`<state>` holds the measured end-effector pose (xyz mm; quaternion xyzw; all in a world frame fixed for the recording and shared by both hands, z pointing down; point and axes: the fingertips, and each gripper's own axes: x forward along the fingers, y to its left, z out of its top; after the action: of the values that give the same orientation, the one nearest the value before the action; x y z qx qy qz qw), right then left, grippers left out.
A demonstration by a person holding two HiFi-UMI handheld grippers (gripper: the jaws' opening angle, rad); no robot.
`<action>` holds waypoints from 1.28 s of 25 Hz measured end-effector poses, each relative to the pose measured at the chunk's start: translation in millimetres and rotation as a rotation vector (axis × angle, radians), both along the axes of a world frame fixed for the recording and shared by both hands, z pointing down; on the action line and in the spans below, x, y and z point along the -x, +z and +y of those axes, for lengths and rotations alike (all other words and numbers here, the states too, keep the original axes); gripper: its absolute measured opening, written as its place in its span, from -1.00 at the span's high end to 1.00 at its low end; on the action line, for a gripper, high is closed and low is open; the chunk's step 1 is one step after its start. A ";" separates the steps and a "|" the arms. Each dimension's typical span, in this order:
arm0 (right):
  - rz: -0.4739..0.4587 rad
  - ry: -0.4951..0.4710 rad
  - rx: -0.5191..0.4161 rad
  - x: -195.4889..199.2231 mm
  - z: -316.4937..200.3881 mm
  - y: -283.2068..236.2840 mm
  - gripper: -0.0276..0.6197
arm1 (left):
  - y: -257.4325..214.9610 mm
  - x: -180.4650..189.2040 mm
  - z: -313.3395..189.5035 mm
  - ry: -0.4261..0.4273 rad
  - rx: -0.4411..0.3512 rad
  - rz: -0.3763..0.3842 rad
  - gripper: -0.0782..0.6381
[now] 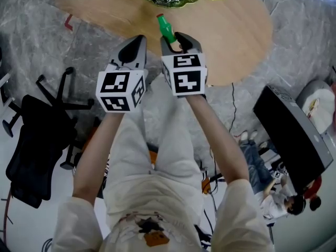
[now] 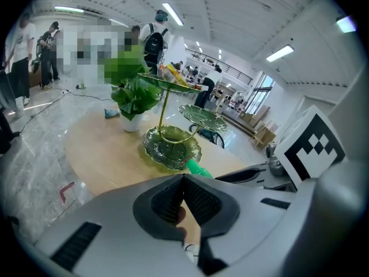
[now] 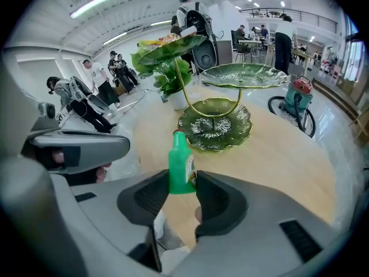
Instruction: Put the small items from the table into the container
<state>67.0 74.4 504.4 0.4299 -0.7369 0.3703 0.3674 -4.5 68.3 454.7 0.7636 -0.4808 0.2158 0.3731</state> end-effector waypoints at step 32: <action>-0.067 0.086 -0.172 -48.5 -30.4 -112.1 0.45 | -85.5 -55.9 -10.7 0.073 -0.079 0.008 0.79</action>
<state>115.5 44.1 392.3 0.4786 -0.7587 0.3354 0.2878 51.4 57.6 369.2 0.7957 -0.4590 0.2070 0.3366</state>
